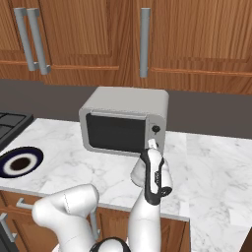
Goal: Pull the toaster oven rack outwards. Pick up the baguette from the plate and place it on the toaster oven rack. Close the toaster oven door fully and set the temperature to the lowest setting.
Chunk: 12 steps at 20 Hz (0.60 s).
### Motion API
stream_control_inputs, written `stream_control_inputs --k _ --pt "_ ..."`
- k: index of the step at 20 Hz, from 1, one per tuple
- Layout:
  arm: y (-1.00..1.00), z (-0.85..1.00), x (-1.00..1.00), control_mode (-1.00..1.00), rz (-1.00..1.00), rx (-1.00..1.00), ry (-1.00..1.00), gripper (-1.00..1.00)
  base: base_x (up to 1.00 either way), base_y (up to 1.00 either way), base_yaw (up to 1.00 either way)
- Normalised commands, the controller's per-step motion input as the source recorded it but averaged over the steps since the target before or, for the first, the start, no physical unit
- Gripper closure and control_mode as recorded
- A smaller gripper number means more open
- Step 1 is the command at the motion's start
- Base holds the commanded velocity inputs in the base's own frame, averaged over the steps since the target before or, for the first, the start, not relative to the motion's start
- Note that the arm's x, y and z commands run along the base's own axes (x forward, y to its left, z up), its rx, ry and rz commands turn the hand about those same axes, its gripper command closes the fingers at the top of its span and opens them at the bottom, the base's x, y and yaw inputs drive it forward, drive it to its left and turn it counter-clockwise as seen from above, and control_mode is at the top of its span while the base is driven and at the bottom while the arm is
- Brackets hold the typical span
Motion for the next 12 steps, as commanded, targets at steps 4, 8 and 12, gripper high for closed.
stream_control_inputs --k 4,8,12 --pt "0.00 0.00 0.03 -1.00 0.00 0.00 0.00 -1.00 0.00 0.00 0.00" --pt "0.01 0.00 0.09 -1.00 0.00 0.00 0.00 -1.00 0.00 0.00 0.00" --pt "0.00 -0.02 0.04 -1.00 0.00 0.00 0.00 -1.00 0.00 0.00 0.00"
